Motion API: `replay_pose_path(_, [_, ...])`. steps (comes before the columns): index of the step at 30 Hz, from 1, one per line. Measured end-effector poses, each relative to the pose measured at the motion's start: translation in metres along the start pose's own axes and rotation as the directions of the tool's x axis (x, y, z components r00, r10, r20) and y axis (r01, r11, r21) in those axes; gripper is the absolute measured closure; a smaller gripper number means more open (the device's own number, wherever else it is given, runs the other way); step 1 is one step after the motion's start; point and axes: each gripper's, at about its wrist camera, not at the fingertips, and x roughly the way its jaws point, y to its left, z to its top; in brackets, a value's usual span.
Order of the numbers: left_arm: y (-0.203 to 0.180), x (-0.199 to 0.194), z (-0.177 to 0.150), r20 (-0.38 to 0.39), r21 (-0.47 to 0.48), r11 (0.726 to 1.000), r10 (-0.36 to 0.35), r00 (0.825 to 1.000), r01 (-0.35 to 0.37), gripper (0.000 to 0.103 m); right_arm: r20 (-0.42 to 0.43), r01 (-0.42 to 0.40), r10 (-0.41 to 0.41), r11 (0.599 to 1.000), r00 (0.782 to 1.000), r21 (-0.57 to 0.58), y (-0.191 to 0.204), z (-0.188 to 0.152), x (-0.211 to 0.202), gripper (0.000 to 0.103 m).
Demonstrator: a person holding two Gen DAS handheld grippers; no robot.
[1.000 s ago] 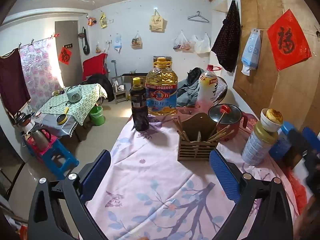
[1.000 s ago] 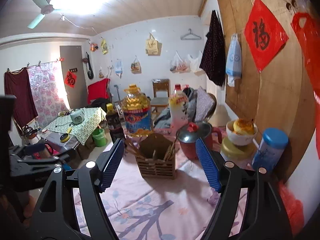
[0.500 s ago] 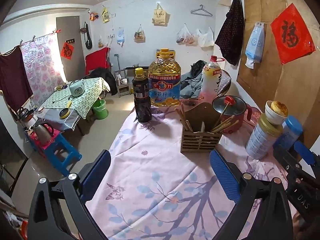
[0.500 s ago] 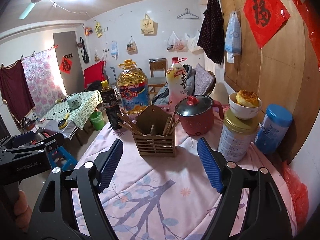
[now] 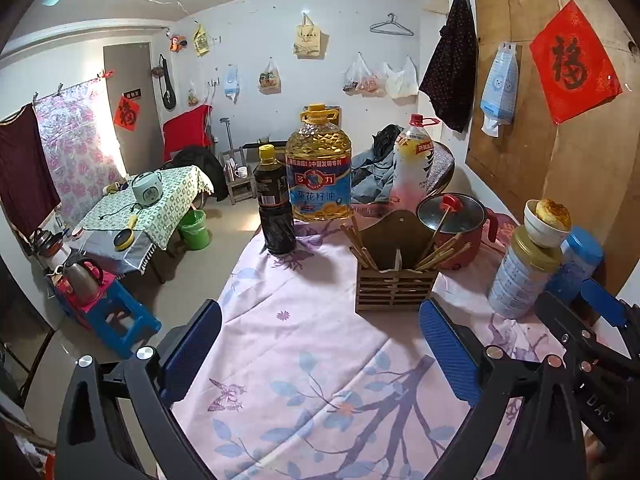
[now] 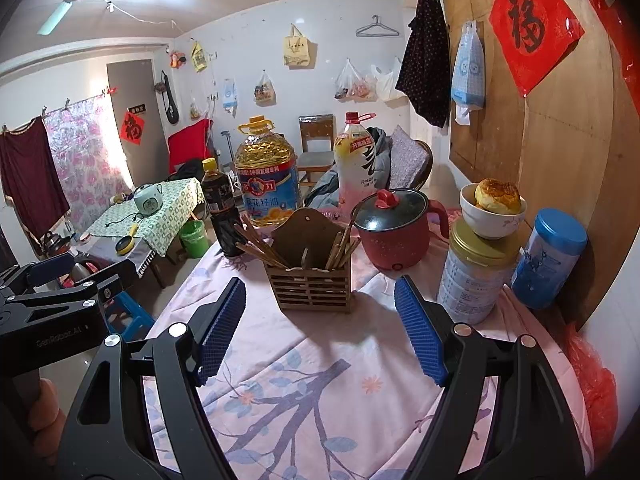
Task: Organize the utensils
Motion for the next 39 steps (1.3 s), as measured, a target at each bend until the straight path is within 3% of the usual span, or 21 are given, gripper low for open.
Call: replay_pose_path(39, [-0.009, 0.019, 0.000, -0.019, 0.019, 1.000, 0.002, 1.000, -0.002, 0.006, -0.007, -0.011, 0.011, 1.000, 1.000, 0.016, -0.002, 0.007, 0.010, 0.028])
